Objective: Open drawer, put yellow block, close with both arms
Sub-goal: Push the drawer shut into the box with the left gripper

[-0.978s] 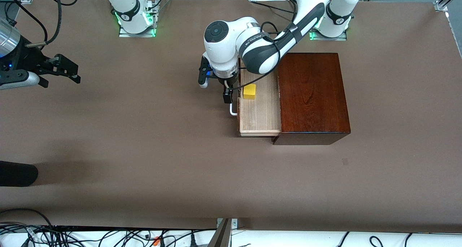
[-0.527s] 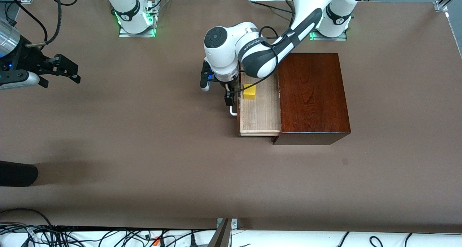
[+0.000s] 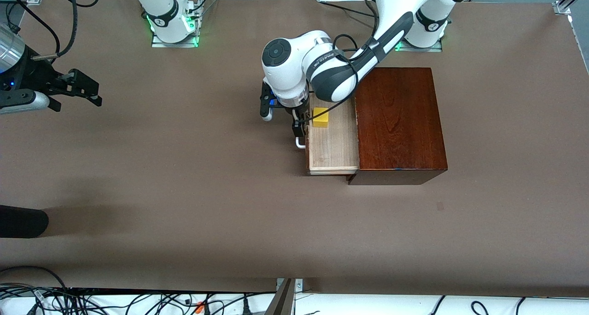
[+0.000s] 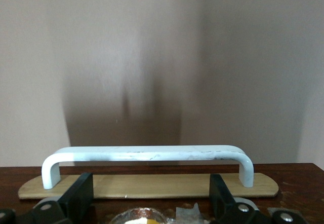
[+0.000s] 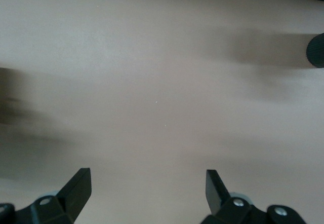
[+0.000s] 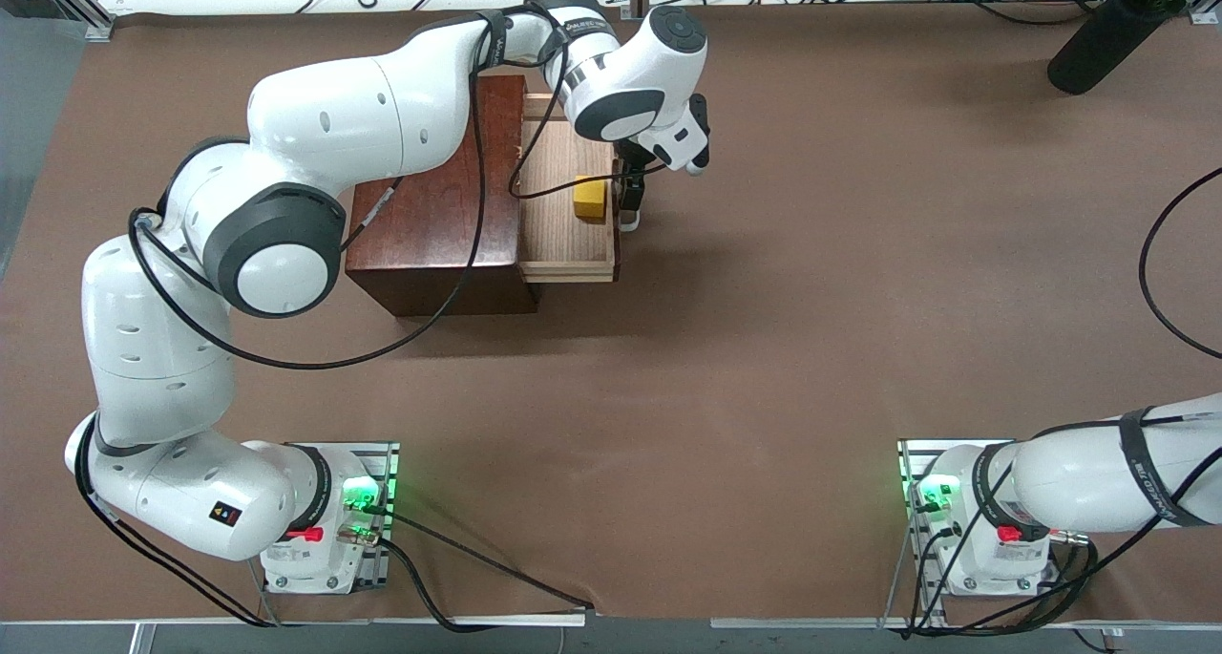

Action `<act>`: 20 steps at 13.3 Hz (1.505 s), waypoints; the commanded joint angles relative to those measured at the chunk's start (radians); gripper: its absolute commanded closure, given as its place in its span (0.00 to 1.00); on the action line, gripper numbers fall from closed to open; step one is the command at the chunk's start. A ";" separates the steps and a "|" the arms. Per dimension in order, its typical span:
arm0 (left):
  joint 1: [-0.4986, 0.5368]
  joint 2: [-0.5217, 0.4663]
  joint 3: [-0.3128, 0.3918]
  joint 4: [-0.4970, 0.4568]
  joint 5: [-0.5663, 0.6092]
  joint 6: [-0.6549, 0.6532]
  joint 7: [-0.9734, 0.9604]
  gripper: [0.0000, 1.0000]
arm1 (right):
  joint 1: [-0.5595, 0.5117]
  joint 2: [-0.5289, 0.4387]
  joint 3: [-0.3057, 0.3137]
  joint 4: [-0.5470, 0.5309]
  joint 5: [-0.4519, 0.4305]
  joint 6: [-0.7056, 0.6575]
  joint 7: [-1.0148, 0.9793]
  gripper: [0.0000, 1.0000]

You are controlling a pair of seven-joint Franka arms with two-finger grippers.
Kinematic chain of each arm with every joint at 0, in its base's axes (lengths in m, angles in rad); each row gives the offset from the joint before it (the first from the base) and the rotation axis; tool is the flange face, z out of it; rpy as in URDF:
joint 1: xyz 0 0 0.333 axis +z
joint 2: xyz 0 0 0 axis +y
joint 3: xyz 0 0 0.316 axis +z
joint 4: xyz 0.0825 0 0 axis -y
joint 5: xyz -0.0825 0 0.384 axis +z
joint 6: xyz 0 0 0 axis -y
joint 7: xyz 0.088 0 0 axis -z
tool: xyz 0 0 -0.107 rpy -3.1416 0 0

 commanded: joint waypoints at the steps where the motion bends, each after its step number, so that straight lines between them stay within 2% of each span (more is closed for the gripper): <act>1: 0.045 -0.028 0.019 -0.007 0.068 -0.101 0.035 0.00 | -0.004 -0.004 0.000 0.006 -0.010 -0.013 0.010 0.00; 12: 0.137 -0.094 0.017 -0.044 0.082 -0.305 0.064 0.00 | -0.004 -0.004 0.001 0.005 -0.011 -0.013 0.017 0.00; 17: 0.194 -0.096 0.016 -0.085 0.082 -0.317 0.064 0.00 | -0.004 -0.004 0.001 0.005 -0.010 -0.015 0.017 0.00; 20: 0.190 -0.096 0.008 -0.065 0.077 -0.308 0.046 0.00 | -0.004 -0.002 0.001 0.005 -0.011 -0.015 0.014 0.00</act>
